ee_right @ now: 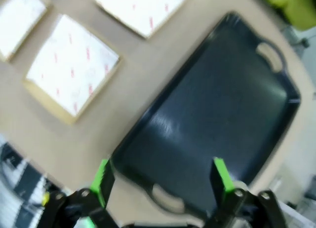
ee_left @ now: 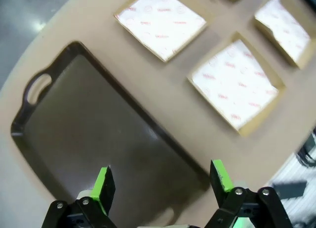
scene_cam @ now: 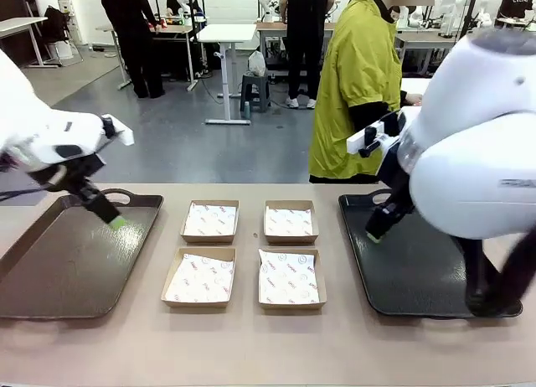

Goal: Individually package the donuts and arrange them on the tray.
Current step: Pick up one Paper togo box.

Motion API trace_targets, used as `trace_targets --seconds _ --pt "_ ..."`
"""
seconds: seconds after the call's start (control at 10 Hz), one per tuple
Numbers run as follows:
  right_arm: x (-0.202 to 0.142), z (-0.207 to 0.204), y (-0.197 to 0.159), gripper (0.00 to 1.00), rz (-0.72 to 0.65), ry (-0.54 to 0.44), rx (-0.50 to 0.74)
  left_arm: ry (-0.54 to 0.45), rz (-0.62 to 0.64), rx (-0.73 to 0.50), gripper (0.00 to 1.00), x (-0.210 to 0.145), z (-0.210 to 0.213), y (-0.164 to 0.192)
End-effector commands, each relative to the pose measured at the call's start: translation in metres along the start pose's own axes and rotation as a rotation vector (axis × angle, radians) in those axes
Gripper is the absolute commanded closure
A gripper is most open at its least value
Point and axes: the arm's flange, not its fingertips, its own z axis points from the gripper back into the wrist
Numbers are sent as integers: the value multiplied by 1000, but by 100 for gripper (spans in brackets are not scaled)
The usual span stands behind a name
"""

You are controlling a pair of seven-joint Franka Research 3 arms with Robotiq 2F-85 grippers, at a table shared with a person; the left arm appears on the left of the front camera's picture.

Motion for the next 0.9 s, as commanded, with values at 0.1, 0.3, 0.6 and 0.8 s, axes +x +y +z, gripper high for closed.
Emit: trace_targets --seconds 0.1,0.3,0.6,0.8 --pt "-115 12 31 0 -29 -11 12 15 -47 -61 0 -119 21 -46" --pt "-27 52 10 0 3 10 -12 38 -35 -45 0 -26 48 -8" --pt "-35 54 -11 0 -250 -73 224 35 -42 -45 0 -33 62 -12" --pt "-74 45 -60 0 -575 -310 666 -126 357 -506 0 -54 70 44"
